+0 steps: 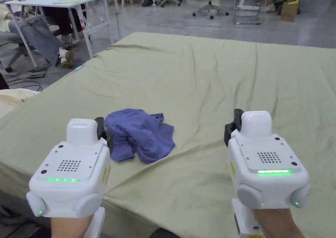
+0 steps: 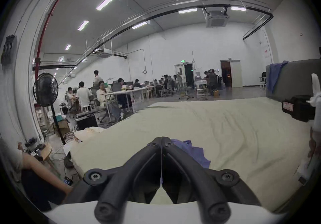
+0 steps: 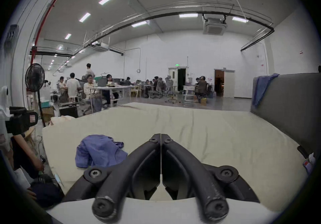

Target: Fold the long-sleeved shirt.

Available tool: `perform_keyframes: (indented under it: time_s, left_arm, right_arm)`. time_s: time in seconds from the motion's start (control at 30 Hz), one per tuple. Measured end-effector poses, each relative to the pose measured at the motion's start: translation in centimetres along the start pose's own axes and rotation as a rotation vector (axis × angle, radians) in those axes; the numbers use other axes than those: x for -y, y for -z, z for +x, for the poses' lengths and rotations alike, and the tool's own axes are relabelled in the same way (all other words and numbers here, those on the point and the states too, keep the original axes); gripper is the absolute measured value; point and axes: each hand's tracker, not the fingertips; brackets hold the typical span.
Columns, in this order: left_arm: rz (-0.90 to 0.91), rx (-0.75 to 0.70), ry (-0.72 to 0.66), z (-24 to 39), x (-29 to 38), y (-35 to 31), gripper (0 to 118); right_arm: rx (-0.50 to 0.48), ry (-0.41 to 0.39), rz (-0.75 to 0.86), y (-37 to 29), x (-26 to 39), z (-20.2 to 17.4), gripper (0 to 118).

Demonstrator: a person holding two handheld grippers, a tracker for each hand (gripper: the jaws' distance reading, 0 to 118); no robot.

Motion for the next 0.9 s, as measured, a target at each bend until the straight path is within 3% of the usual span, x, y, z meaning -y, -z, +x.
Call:
perform_keyframes:
  time_s: [0.07, 0.1, 0.17, 0.2, 0.27, 0.5, 0.6, 0.67, 0.73, 0.77, 0.8, 0.9]
  left_arm:
    - [-0.043, 0.036, -0.003, 0.1, 0.1, 1.3, 4]
    - [-0.082, 0.051, -0.014, 0.1, 0.0, 2.3, 32]
    - [-0.177, 0.065, -0.071, 0.1, -0.1, 4.9, 104]
    - [-0.247, 0.082, -0.110, -0.1, -0.2, 6.7, 118]
    - [-0.352, 0.094, -0.163, -0.3, 0.1, 10.5, 118]
    - [-0.570, 0.098, -0.139, 0.1, 1.3, 25.5, 118]
    - [-0.668, 0.035, -0.180, 0.1, 3.3, 29.3, 118]
    - [-0.725, 0.038, -0.190, 0.3, 4.4, 31.2, 112]
    - [-0.787, 0.041, -0.151, 0.6, 5.5, 31.1, 86]
    - [-0.797, 0.016, -0.114, 0.8, 5.9, 31.2, 66]
    - [-0.782, 0.021, -0.113, 1.1, 5.9, 30.9, 31]
    - [-0.750, 0.026, -0.098, 1.4, 4.9, 29.4, 19]
  right_arm:
    - [-0.007, 0.002, -0.009, 0.5, -0.2, -0.4, 0]
    - [-0.010, 0.003, -0.013, 0.2, -0.2, -0.2, 0]
    - [-0.017, -0.001, -0.022, 0.5, -0.2, -0.3, 0]
    - [-0.023, -0.002, -0.026, 0.5, 0.0, -0.3, 0]
    - [-0.024, -0.010, -0.033, 0.4, 0.4, -0.3, 0]
    - [-0.053, -0.041, -0.086, 2.0, 1.9, -0.9, 0]
    - [-0.068, -0.043, -0.107, 2.9, 2.4, -1.5, 0]
    - [-0.076, -0.041, -0.118, 3.1, 2.8, -1.6, 0]
    - [-0.080, -0.040, -0.127, 3.6, 3.2, -1.7, 0]
    - [-0.081, -0.042, -0.133, 3.7, 3.4, -1.7, 0]
    - [-0.081, -0.044, -0.138, 3.9, 3.6, -1.7, 0]
    - [-0.077, -0.051, -0.153, 4.2, 4.1, -1.4, 0]
